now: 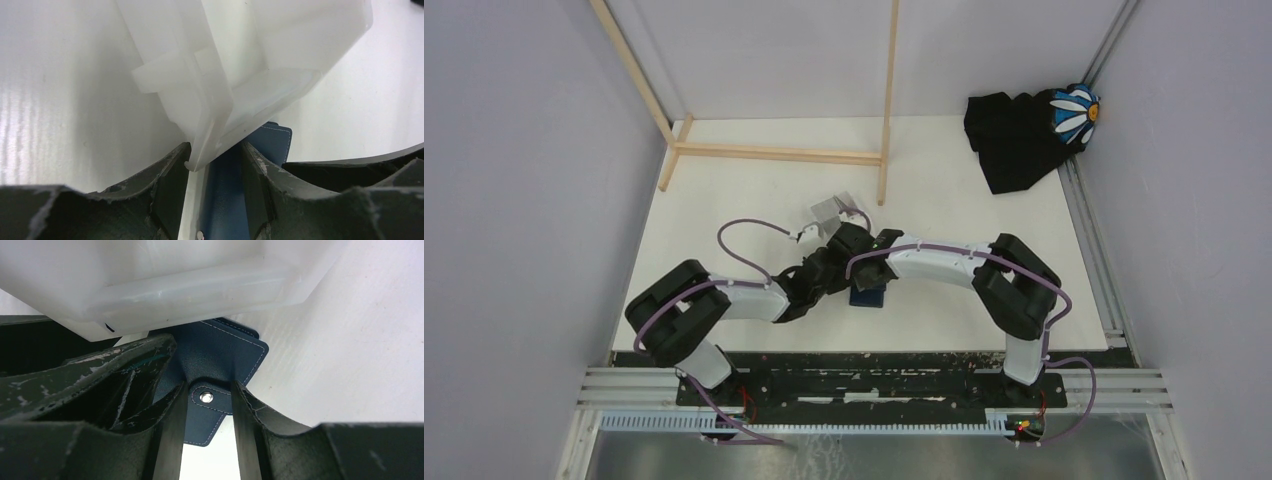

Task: Put the credit cards into the card holder
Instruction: Open the card holder at the center of the board.

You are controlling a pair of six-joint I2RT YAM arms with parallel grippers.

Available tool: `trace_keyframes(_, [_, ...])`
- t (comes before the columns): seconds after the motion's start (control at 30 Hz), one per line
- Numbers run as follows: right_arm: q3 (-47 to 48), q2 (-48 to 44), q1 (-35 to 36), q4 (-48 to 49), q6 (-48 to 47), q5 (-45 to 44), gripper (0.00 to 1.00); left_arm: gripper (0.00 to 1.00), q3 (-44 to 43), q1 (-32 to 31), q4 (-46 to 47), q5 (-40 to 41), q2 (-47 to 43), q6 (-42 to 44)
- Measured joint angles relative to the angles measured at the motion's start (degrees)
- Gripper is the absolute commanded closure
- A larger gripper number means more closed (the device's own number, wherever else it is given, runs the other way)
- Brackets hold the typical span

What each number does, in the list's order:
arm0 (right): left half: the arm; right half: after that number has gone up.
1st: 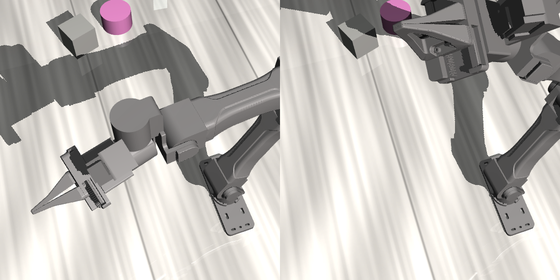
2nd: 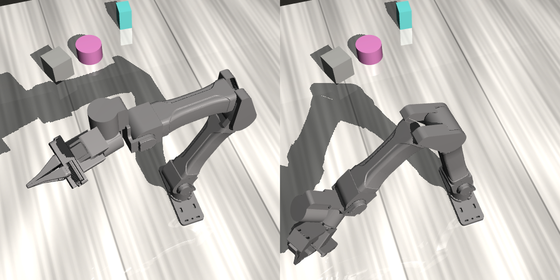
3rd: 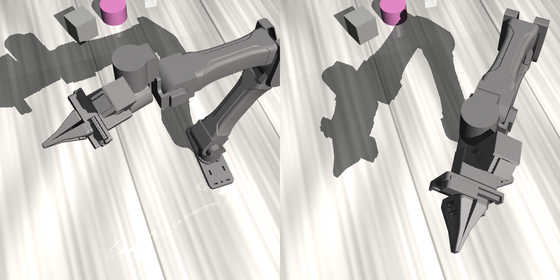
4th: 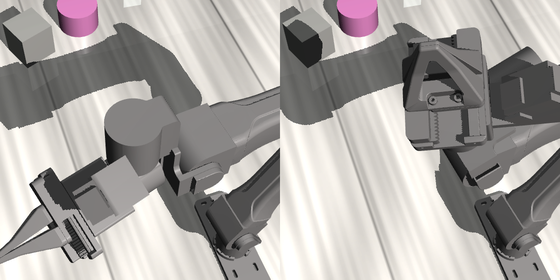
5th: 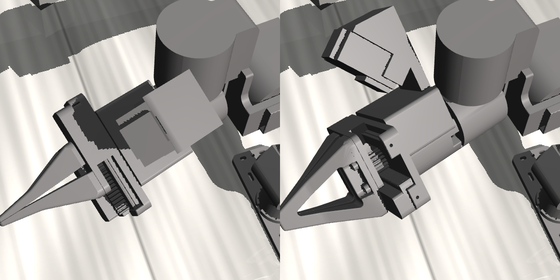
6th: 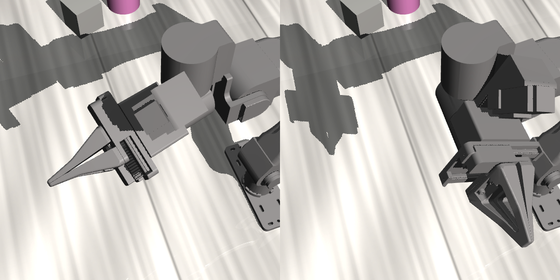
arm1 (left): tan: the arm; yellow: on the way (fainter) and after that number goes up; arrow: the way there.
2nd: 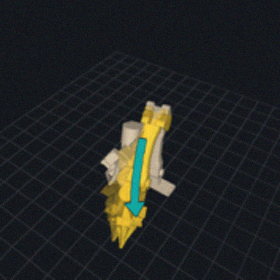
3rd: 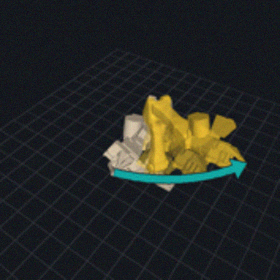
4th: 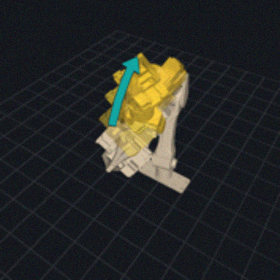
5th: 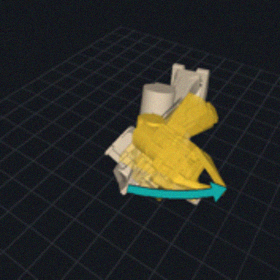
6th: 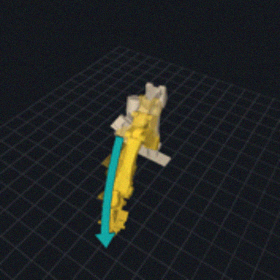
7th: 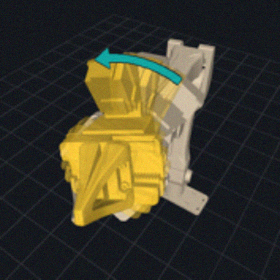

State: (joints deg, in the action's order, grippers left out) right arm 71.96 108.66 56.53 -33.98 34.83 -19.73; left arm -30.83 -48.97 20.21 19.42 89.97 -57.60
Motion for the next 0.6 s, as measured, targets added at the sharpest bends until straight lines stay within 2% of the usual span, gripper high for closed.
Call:
trace_keyframes(0.5, [-1.8, -0.8, 1.8, -2.1, 0.0, -5.7, 0.57, 0.52, 4.8, -2.3, 12.9, -6.1, 1.9, -0.1])
trace_keyframes(0.53, [-2.1, -1.0, 1.9, -2.1, 0.1, -5.9, 0.57, 0.55, 4.9, -2.6, 13.5, -6.3, 2.2, -0.4])
trace_keyframes(0.6, [-2.8, -1.4, 1.9, -2.5, 0.1, -6.1, 0.57, 0.68, 5.0, -3.2, 15.3, -6.9, 3.2, -0.9])
